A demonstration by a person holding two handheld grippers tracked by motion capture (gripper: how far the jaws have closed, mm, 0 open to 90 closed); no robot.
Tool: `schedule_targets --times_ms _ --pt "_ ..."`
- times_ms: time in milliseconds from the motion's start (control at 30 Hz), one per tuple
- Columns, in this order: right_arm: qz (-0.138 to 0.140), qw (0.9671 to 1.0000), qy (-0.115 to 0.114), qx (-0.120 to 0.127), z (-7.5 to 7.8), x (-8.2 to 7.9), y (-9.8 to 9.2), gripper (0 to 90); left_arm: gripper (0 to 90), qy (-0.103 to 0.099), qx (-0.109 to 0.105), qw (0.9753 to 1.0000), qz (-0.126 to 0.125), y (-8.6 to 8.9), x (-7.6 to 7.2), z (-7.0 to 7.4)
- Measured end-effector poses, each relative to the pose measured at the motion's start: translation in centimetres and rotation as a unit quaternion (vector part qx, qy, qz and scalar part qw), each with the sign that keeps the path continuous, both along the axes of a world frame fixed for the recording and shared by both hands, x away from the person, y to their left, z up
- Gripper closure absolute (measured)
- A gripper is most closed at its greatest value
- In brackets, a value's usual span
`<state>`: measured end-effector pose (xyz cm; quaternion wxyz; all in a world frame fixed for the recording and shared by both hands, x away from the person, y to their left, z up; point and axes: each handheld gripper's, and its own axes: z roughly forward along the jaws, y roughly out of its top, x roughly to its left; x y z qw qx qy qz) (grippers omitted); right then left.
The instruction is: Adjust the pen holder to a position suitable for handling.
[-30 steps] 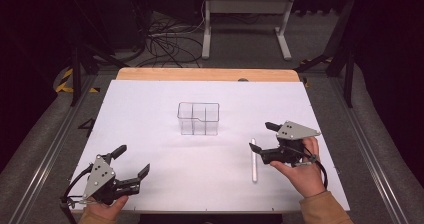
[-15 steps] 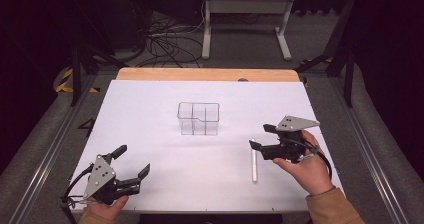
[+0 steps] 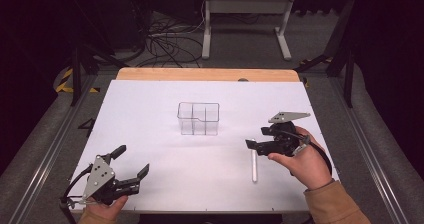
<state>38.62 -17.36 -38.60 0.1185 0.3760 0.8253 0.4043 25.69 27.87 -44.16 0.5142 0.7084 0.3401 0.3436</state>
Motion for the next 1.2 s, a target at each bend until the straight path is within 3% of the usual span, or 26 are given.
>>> schedule_targets --times_ms 100,233,333,500,633,733,867,1000,1200 --pt "-0.013 0.9997 0.022 -0.004 -0.2 0.2 0.2 23.4 12.2 0.0 0.0 1.0 0.0 0.0 0.0 0.0" --pt "-0.043 0.9974 0.057 0.012 -0.3 0.4 0.3 24.0 12.4 0.001 0.0 1.0 0.001 0.0 0.0 0.0" --pt "-0.077 0.9912 0.105 0.025 -0.4 0.7 0.3 24.9 12.5 0.002 0.001 1.0 0.005 0.1 0.0 0.0" --pt "-0.124 0.9797 0.155 0.025 -0.5 1.3 0.3 31.8 12.7 0.001 0.001 1.0 0.007 0.1 -0.1 -0.1" --pt "-0.143 0.9746 0.172 0.0 -0.8 1.9 0.6 36.0 12.8 0.002 0.003 1.0 0.007 0.1 -0.1 -0.1" --pt "-0.148 0.9734 0.174 -0.025 -1.2 2.3 0.8 36.9 13.0 0.003 0.005 0.9999 0.01 0.0 -0.1 -0.1" --pt "-0.161 0.9655 0.201 -0.042 -1.6 2.7 1.2 37.3 13.1 0.003 0.006 0.9999 0.011 0.0 0.0 -0.2" --pt "-0.165 0.9625 0.207 -0.06 -1.8 3.2 1.7 35.4 13.2 0.004 0.007 0.9999 0.011 0.0 0.0 -0.2" --pt "-0.186 0.9522 0.227 -0.085 -2.3 3.7 2.3 40.7 13.3 0.004 0.008 0.9999 0.012 0.0 0.0 -0.2"
